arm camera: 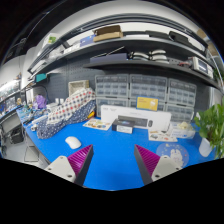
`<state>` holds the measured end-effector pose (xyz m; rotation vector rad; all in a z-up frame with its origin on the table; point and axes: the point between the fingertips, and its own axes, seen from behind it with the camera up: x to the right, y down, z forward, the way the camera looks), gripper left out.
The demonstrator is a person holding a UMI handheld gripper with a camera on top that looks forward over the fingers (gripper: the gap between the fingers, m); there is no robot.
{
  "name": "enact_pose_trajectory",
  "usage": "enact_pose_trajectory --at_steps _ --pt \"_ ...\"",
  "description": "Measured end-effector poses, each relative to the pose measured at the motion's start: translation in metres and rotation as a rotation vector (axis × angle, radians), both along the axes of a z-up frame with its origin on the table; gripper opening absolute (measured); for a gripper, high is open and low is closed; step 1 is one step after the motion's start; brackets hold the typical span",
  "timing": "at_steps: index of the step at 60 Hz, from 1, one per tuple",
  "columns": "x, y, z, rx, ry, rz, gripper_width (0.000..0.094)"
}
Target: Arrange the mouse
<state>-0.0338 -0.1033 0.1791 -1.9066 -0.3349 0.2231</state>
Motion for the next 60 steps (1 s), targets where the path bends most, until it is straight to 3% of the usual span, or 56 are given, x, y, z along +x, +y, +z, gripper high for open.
enact_pose_trajectory --at_steps 8,15,30,60 --pt "-0.018 -0.018 -0.037 -0.061 -0.045 0.026 0.084" --pt "-0.078 -0.032 -0.1 -0.122 -0.056 0.06 0.0839" --pt "-0.185 -0.011 -0.156 -0.231 -0.065 0.061 0.0848" --pt "-0.251 0.121 -0.184 -0.312 -0.106 -0.149 0.0848"
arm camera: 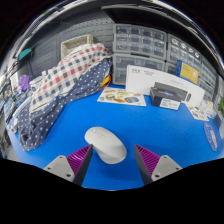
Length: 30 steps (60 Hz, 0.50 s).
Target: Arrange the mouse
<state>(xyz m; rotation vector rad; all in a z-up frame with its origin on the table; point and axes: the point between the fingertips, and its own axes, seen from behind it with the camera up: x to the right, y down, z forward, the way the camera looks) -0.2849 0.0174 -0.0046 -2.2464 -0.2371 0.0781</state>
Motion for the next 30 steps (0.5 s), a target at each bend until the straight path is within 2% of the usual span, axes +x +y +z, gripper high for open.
enact_pose_trajectory --at_steps 12,18,26,28,29,30 --pt "0.007 0.048 0.001 -0.017 -0.032 -0.096 0.0837" --pt "0.01 0.063 -0.004 -0.045 -0.015 -0.136 0.0779" --pt "0.01 0.068 -0.009 -0.091 0.023 -0.168 0.0618" --pt "0.013 0.069 -0.009 -0.093 0.018 -0.18 0.0561" --pt "0.015 0.069 -0.009 -0.093 0.014 -0.185 0.0498" --pt "0.014 0.069 -0.009 -0.094 0.015 -0.183 0.0496"
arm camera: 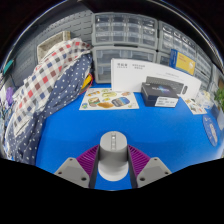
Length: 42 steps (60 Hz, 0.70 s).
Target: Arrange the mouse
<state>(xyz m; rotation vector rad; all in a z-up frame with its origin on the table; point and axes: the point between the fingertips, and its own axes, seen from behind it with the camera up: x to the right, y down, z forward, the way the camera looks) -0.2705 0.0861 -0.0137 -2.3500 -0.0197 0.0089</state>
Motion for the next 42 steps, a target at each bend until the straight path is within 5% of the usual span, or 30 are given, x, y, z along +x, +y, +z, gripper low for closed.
enact_pose_trajectory --at_steps 14,24,42 --pt "0.0 -0.002 -0.001 -0.027 0.019 0.027 0.0332" --pt "0.004 -0.004 0.01 -0.086 0.053 0.085 0.031" --pt "0.169 0.047 0.243 0.329 -0.003 0.136 0.0312"
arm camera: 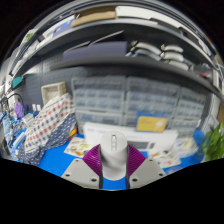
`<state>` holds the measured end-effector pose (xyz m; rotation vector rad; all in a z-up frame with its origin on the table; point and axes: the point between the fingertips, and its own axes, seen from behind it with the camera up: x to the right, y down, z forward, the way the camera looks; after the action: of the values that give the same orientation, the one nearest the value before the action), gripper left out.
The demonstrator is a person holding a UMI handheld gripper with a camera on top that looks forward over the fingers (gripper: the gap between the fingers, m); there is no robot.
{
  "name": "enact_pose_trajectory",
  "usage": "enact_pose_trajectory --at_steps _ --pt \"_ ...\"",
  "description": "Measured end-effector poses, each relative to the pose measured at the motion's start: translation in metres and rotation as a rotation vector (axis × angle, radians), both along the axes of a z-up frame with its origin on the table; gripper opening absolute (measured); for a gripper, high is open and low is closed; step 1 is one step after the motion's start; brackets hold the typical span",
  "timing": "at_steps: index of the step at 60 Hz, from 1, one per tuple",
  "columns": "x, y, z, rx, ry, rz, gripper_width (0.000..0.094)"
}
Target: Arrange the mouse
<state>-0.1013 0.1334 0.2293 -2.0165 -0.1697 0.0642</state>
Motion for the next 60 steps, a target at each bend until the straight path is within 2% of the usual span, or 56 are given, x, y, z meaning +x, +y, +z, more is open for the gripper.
enact_pose_trajectory --at_steps 7,12,20,24,33,42,43,44,52,53,60 --pt "0.108 0.002 0.053 0.082 -0.053 -0.035 0.0311" --pt "0.183 0.003 0.055 0.098 -0.083 -0.085 0.0311" --pt "0.288 -0.004 -0.008 -0.034 -0.117 -0.175 0.031" --pt "0.319 -0.012 -0.056 -0.123 -0.112 -0.188 0.0309" --pt "0.341 -0.028 -0.163 -0.314 -0.059 -0.169 0.0312" --pt "0.342 -0.043 -0.231 -0.426 -0.006 -0.163 0.0312" --pt "0.342 -0.046 -0.236 -0.44 -0.006 -0.16 0.0378" --pt "0.342 -0.044 -0.236 -0.431 -0.002 -0.162 0.0334" --pt "0.342 -0.043 -0.236 -0.414 0.022 -0.174 0.035" --pt "0.342 -0.043 -0.237 -0.416 0.015 -0.173 0.0381" --pt "0.343 -0.043 -0.238 -0.433 0.0 -0.184 0.0444"
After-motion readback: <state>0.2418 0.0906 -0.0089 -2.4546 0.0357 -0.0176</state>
